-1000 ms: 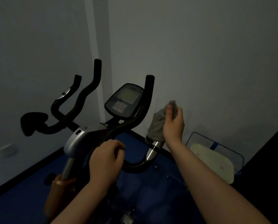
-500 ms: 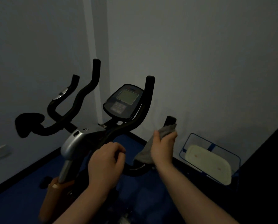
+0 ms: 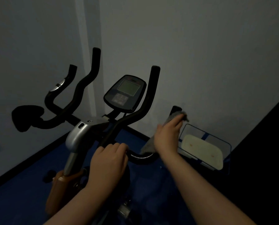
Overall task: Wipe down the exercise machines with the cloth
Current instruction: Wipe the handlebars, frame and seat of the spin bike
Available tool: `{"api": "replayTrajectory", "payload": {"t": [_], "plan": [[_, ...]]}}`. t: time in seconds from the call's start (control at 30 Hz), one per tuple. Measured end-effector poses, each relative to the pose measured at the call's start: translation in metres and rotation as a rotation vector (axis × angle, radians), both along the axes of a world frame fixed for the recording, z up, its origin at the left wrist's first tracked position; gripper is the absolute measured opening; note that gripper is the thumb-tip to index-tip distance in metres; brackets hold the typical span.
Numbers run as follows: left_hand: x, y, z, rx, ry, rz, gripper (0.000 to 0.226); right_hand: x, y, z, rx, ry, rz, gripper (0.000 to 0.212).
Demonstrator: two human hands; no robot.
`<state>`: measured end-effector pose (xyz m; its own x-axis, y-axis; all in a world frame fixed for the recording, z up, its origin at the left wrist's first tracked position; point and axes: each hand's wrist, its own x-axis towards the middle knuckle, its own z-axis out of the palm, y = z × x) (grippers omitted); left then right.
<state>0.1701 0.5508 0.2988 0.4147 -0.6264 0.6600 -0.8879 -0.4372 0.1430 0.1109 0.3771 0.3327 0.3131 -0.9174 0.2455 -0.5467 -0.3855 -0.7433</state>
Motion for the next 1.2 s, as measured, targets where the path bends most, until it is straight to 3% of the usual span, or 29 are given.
{"api": "replayTrajectory", "payload": {"t": [0.13,0.33,0.47,0.57,0.7,0.8,0.97,1.1,1.2], "plan": [[-0.004,0.007,-0.004,-0.084,-0.03,-0.078,0.022,0.01,-0.016,0.014,0.049,-0.072,-0.081,0.079],[-0.004,0.007,-0.005,-0.096,-0.005,-0.102,0.019,-0.009,0.045,-0.02,0.051,-0.024,-0.038,0.075],[-0.002,0.008,-0.005,-0.08,0.007,-0.11,0.019,-0.004,0.021,-0.007,0.079,0.037,-0.056,0.075],[-0.003,0.01,-0.005,-0.06,0.027,-0.137,0.018,0.01,-0.012,0.015,0.168,-0.087,-0.123,0.064],[-0.002,0.009,-0.006,-0.06,0.039,-0.156,0.017,0.008,0.003,0.005,0.189,-0.259,-0.141,0.05],[0.0,0.008,-0.007,-0.05,0.032,-0.152,0.018,-0.004,0.039,-0.017,0.166,-0.279,-0.122,0.056],[-0.002,0.009,-0.007,-0.034,0.034,-0.155,0.017,0.002,0.02,-0.006,0.087,-0.056,-0.131,0.067],[-0.004,0.01,-0.003,-0.024,0.044,-0.13,0.02,0.014,-0.004,0.02,0.091,-0.098,-0.152,0.074],[-0.004,0.01,-0.001,-0.034,0.052,-0.115,0.019,0.002,0.021,0.003,0.008,-0.023,-0.081,0.073]]}}
